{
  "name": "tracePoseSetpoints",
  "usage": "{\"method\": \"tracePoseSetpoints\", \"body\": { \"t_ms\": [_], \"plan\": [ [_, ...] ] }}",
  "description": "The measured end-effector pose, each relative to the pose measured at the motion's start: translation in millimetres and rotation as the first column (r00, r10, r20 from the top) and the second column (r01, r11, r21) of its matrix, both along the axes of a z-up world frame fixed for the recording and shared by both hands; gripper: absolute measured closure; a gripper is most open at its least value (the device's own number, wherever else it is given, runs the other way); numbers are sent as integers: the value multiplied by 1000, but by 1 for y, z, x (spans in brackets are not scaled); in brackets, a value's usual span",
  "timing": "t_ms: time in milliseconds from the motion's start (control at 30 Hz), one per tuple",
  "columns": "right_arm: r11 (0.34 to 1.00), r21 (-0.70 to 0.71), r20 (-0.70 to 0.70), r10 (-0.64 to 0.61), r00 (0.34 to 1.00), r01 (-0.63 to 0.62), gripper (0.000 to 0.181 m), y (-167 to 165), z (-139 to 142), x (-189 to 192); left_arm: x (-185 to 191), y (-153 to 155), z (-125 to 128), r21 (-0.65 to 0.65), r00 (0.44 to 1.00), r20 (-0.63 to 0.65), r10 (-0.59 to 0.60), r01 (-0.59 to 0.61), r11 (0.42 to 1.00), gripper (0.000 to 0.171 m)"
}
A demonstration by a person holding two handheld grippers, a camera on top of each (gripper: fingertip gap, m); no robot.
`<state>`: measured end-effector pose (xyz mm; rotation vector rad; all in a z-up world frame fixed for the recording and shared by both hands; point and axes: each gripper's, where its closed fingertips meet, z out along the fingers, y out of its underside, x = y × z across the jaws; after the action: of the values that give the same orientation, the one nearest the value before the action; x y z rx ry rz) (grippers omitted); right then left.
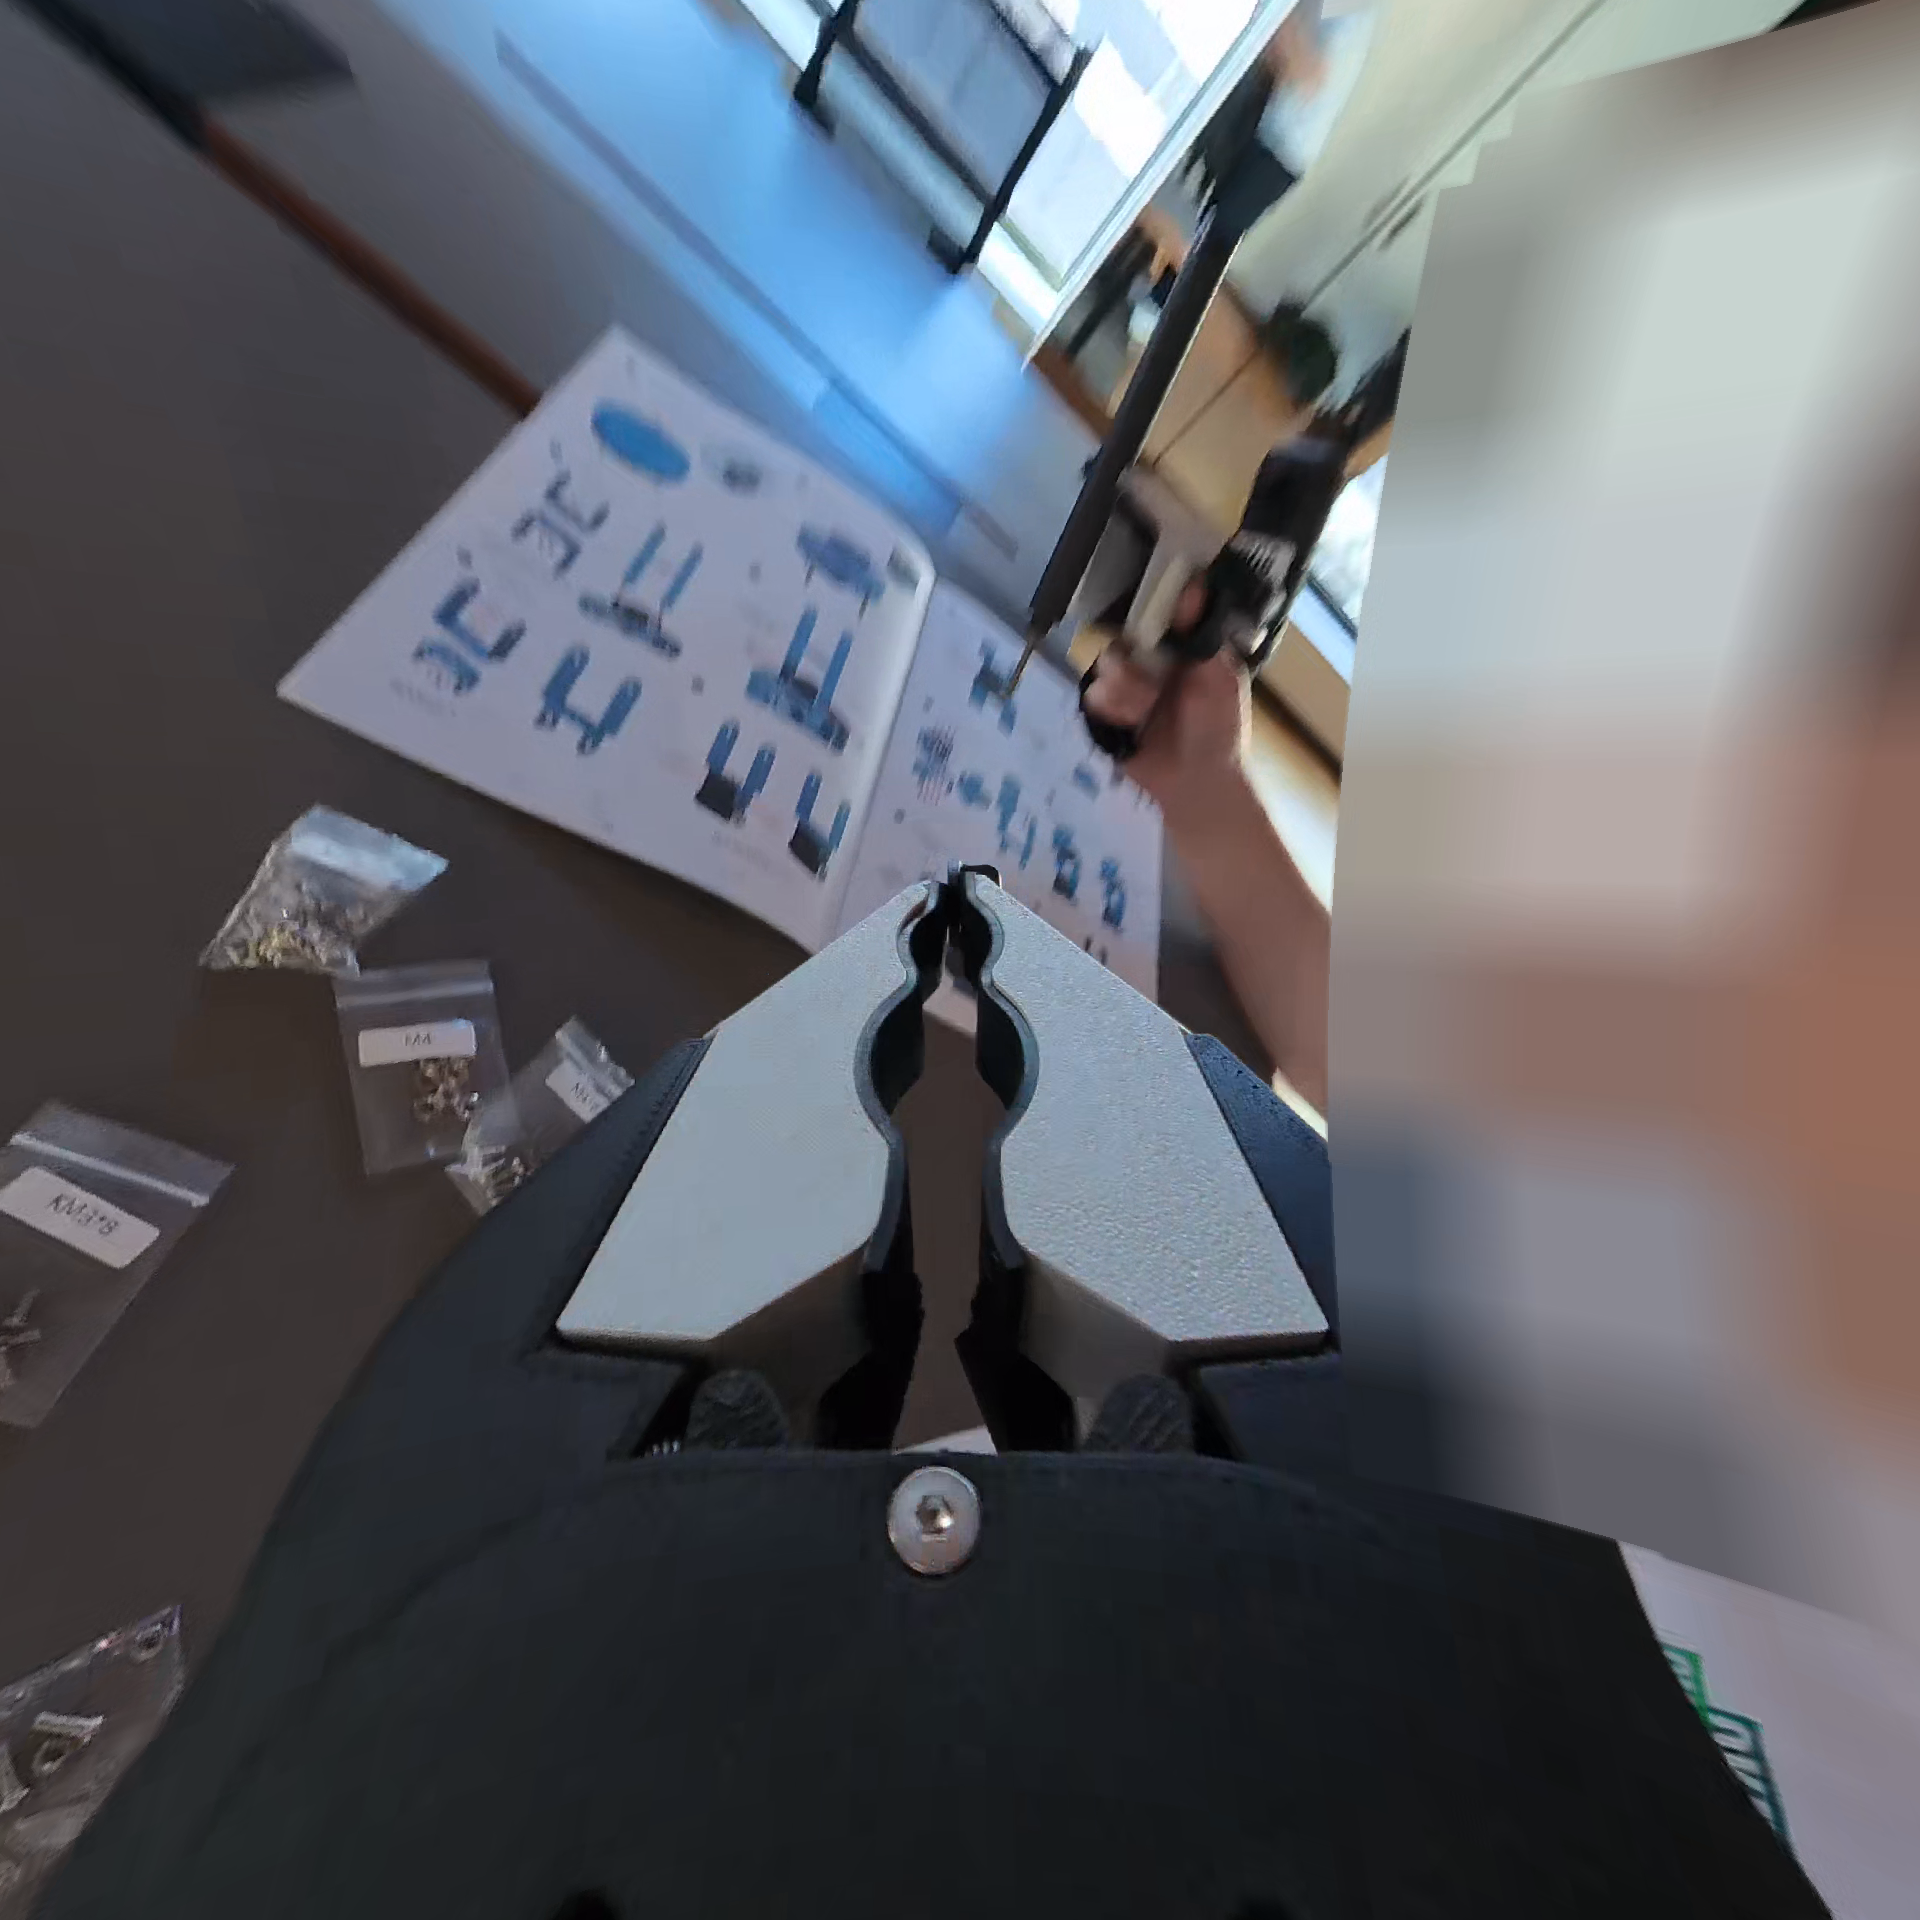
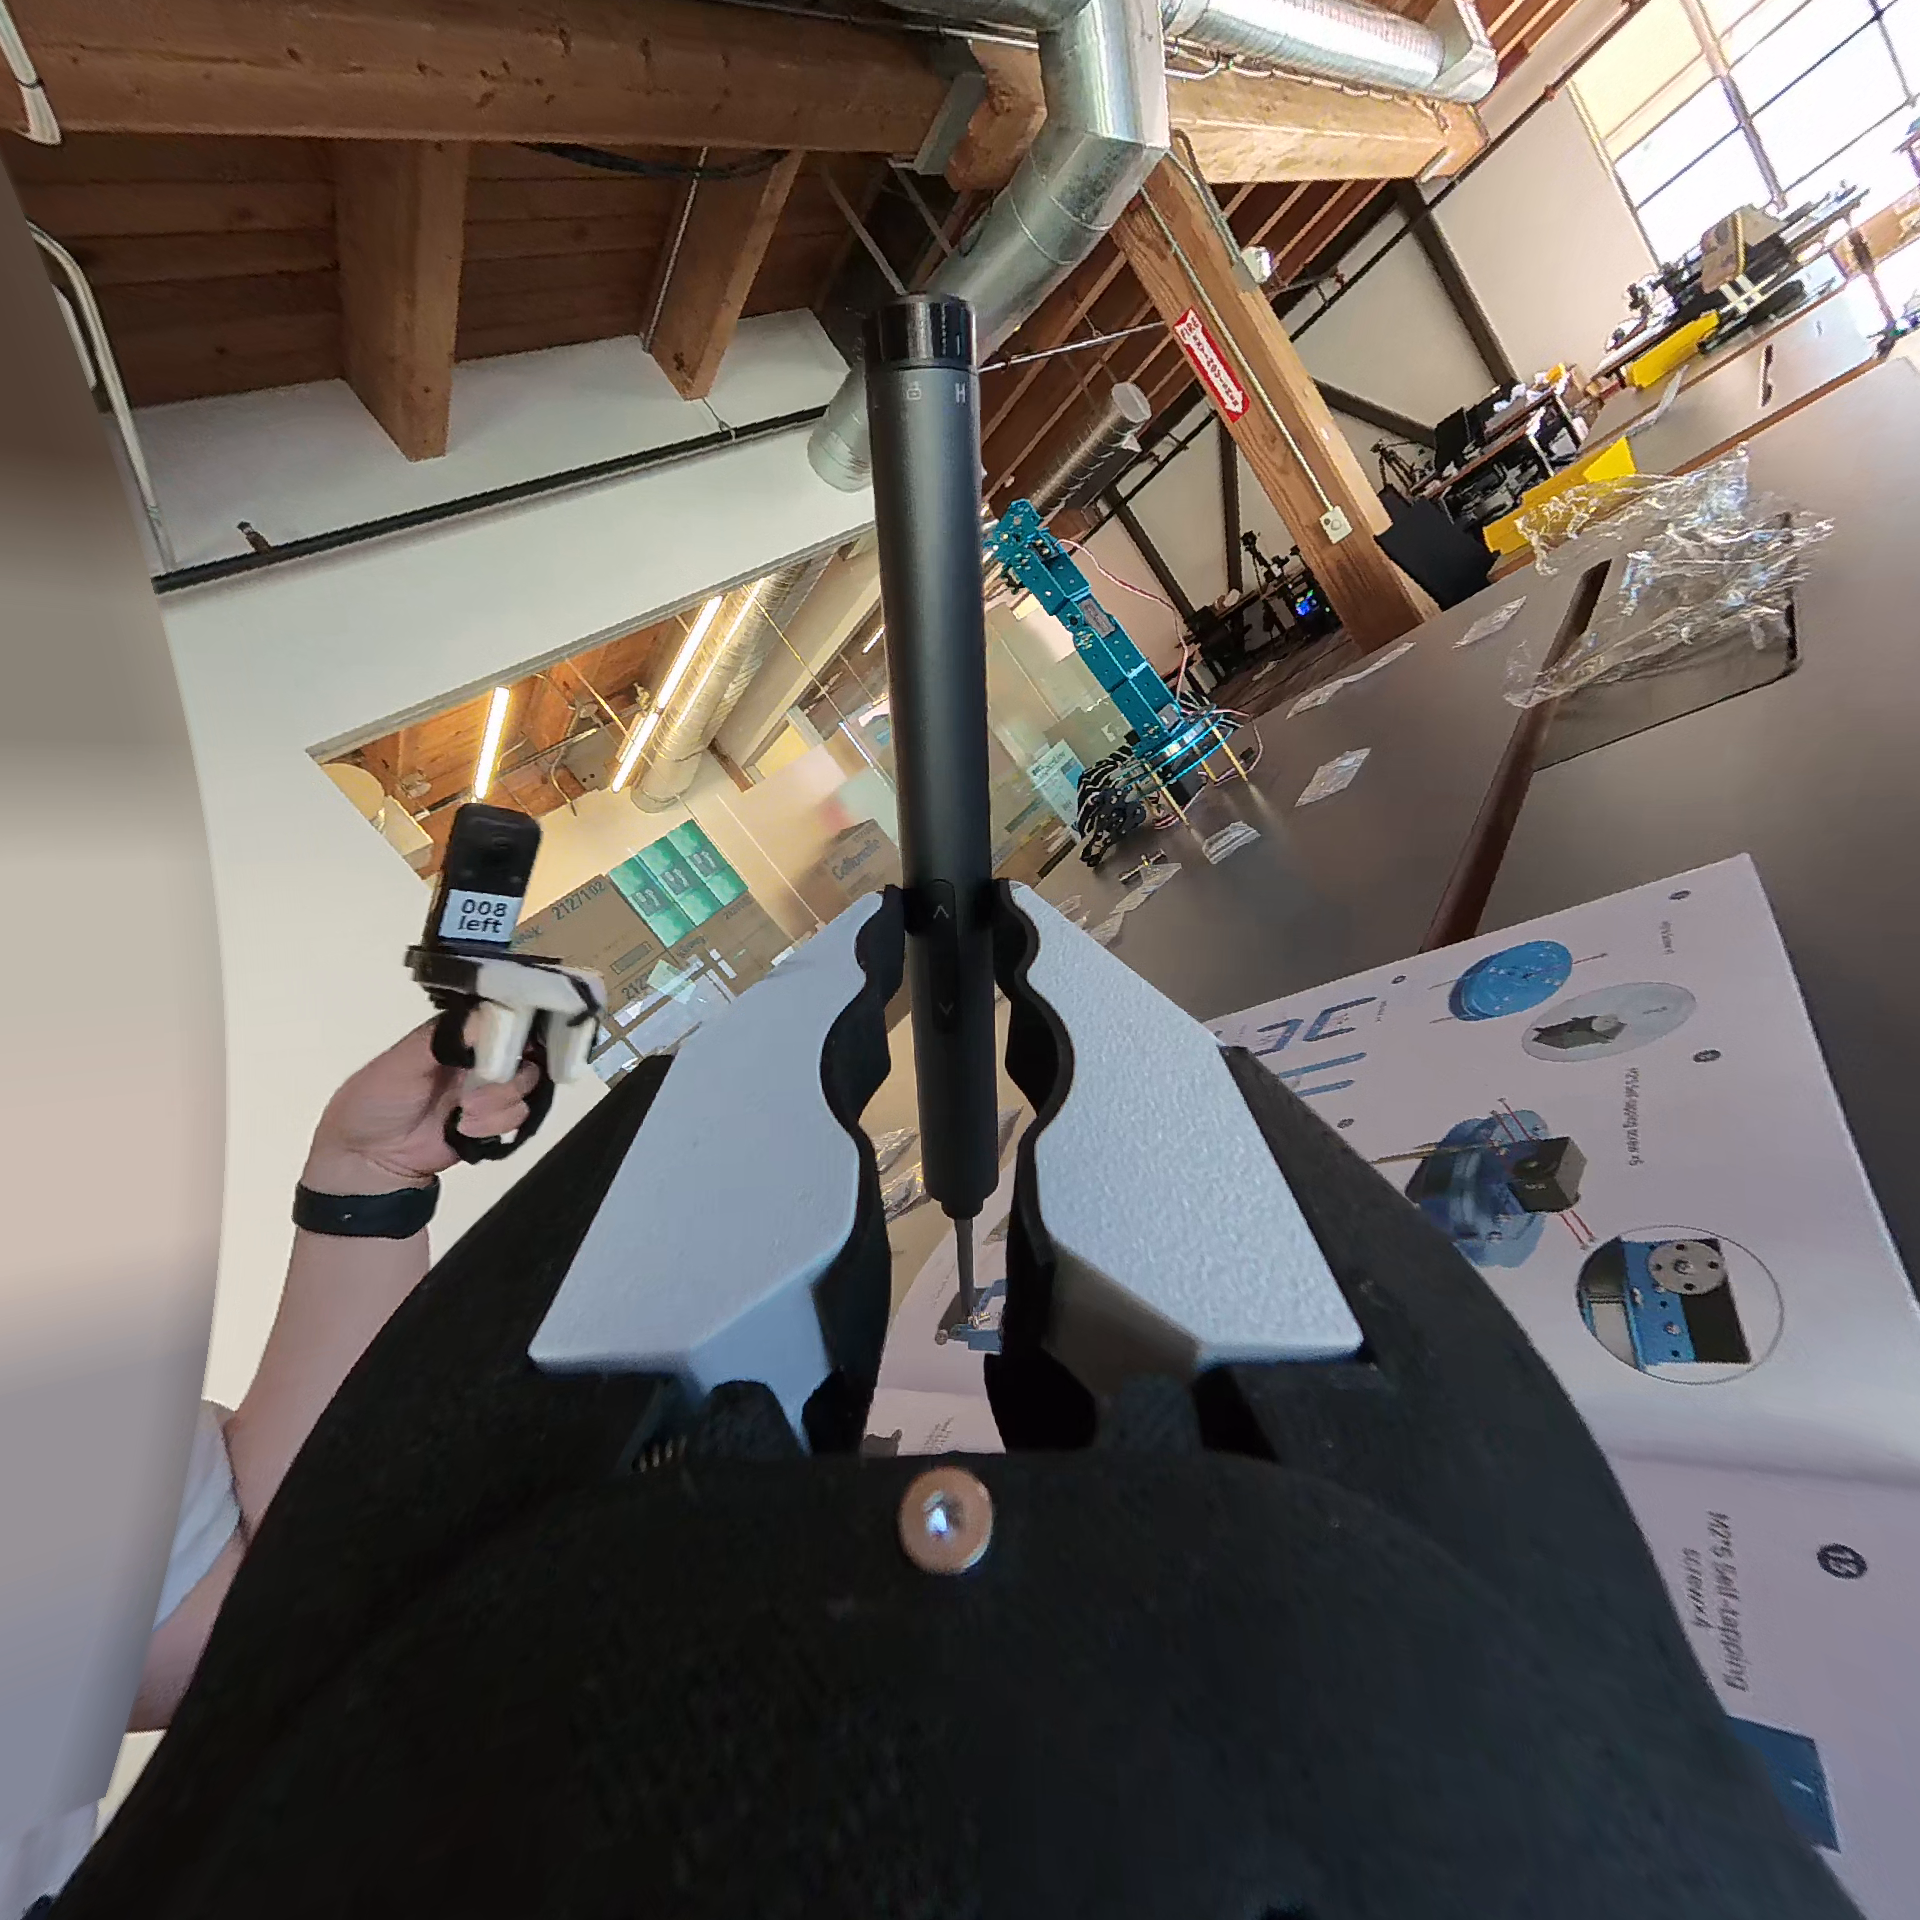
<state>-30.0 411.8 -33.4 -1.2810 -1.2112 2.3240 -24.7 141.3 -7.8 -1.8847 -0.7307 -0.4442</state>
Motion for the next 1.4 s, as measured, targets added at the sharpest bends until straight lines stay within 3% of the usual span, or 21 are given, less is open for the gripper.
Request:
{"method": "tracePoseSetpoints", "body": {
  "t_ms": [267, 500, 667, 833, 967, 1067, 1167, 1267, 1400],
  "plan": [
    [999, -20, 8, 37, 999, -37, 166, -9, 2, 1, 24, 32, -41, -99, 983, 114, -144, 155, 983, 171],
    [973, -185, 106, 162, 981, -141, 166, -20, -9, -2, 43, 54, -72, -140, 948, 205, -243, 274, 951, 171],
    [841, -433, 85, 398, 914, -326, 167, -38, -1, 7, 63, 69, -104, -162, 889, 293, -351, 408, 899, 171],
    [739, -512, -8, 506, 863, -438, 166, -60, 26, 24, 105, 72, -142, -191, 751, 447, -486, 611, 768, 171],
    [664, -595, 28, 580, 814, -452, 166, -82, 34, 31, 117, 72, -158, -244, 756, 434, -491, 623, 744, 171],
    [594, -671, 102, 667, 738, -444, 166, -107, 41, 39, 134, 67, -145, -198, 760, 389, -521, 622, 758, 171],
    [549, -708, 181, 749, 638, -444, 166, -138, 53, 54, 149, 66, -101, -32, 782, 300, -546, 581, 813, 171],
    [543, -710, 277, 801, 531, -448, 166, -171, 60, 71, 161, 58, -54, 100, 826, 167, -538, 528, 843, 171],
    [542, -715, 372, 829, 417, -442, 166, -205, 60, 86, 188, 44, -25, 115, 845, 16, -534, 529, 841, 171]
  ]
}}
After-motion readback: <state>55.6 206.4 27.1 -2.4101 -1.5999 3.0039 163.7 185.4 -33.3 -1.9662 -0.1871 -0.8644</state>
